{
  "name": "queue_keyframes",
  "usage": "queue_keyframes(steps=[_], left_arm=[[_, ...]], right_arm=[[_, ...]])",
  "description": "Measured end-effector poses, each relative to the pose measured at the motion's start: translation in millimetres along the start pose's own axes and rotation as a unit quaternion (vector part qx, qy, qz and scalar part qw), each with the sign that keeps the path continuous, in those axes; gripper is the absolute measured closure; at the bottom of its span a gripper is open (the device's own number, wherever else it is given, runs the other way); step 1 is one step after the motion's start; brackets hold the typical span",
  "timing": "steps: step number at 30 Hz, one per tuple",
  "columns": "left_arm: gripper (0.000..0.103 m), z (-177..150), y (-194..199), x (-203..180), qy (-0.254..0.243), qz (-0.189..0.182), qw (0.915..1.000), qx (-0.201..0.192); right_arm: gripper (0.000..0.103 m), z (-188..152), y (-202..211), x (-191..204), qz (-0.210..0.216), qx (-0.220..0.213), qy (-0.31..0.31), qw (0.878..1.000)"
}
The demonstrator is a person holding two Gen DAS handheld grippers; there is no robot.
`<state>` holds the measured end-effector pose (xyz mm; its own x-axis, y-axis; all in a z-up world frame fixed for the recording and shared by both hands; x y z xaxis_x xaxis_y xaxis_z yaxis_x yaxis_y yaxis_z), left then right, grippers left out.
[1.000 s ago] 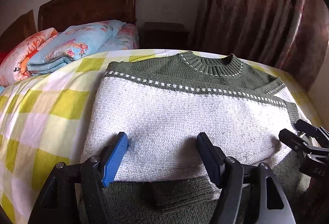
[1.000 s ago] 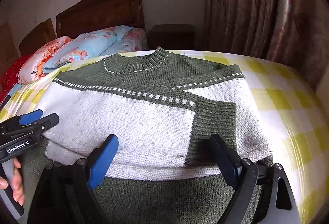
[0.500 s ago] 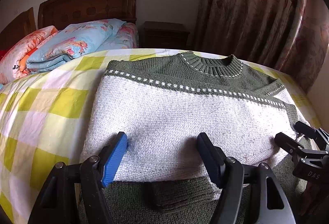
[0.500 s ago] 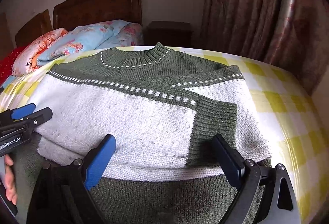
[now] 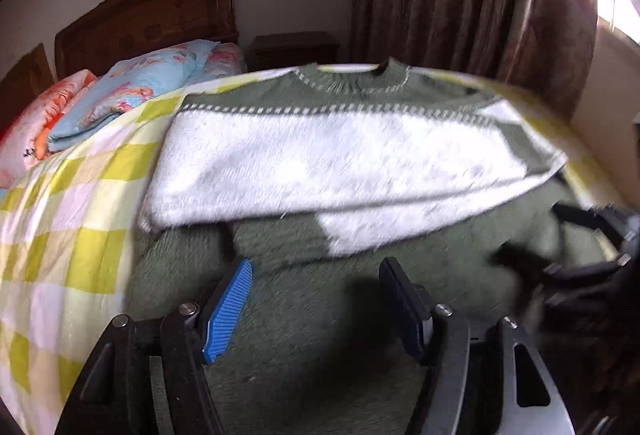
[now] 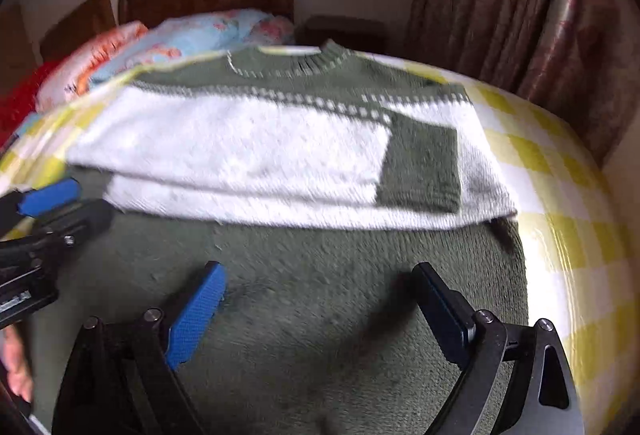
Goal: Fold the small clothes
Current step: 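Withdraw both grippers from the folded sleeves toward the sweater hem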
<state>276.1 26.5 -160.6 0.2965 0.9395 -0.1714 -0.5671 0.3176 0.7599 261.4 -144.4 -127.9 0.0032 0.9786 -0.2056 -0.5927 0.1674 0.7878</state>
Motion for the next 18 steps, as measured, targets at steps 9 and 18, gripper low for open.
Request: queue_keyframes(steps=[9, 18], left_arm=[[0.033, -21, 42, 60, 0.02, -0.009, 0.9997, -0.006], [0.042, -6, 57, 5, 0.03, -0.032, 0.998, -0.045]], right_arm=[[0.0, -32, 5, -65, 0.012, 0.03, -0.021, 0.999], [0.0, -21, 39, -40, -0.009, -0.016, 0.013, 1.0]])
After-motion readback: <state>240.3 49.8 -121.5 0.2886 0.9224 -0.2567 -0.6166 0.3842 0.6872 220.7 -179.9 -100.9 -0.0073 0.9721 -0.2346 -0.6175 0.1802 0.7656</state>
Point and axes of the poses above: each gripper's, at about its wrist camera, not at the fingertips, and y roughly against the way its jaws point, x to its left, z to its top, the point moved 8 cm from there along -y, roughly the way its jaws point, and after that the axes turned 14 degrees about -z, right-handed, at the moved point
